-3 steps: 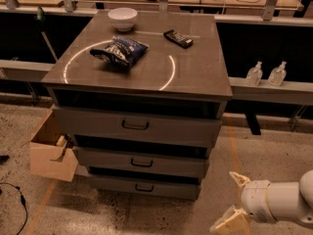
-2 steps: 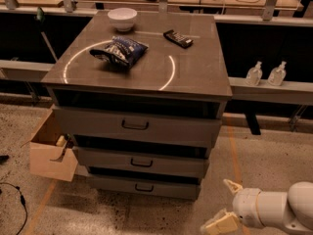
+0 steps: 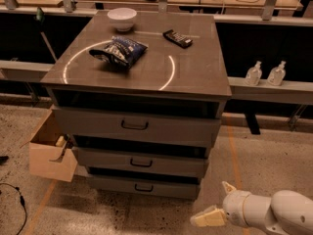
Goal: Place blue chip bag into middle drawer
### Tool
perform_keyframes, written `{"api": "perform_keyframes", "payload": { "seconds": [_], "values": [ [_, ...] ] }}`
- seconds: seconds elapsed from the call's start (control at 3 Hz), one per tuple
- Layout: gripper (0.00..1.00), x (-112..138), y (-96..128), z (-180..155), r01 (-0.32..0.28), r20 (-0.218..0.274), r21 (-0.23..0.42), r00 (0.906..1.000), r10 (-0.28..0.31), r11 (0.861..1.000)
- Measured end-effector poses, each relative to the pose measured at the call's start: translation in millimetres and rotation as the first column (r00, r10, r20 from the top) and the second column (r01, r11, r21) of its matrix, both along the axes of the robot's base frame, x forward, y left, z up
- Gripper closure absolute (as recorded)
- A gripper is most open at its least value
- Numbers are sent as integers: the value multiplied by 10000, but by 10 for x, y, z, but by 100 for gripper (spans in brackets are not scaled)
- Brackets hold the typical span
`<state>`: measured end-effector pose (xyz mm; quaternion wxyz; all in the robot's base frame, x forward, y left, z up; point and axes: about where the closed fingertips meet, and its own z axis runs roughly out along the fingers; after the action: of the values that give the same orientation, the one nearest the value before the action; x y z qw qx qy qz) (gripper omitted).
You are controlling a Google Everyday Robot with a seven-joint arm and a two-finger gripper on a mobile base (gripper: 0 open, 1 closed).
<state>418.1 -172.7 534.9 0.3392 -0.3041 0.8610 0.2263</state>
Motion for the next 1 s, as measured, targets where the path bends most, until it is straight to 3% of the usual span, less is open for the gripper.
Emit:
{"api": "perform_keyframes", "payload": {
  "seconds": [0.33, 0.67, 1.0],
  "values": [
    [0, 8, 5, -6, 5, 9, 22, 10000, -5, 10000],
    [0, 236, 150, -177, 119, 242, 652, 9996, -135, 9978],
    [0, 540, 317, -286, -146, 670, 1143, 9977, 70, 9933]
  ]
}}
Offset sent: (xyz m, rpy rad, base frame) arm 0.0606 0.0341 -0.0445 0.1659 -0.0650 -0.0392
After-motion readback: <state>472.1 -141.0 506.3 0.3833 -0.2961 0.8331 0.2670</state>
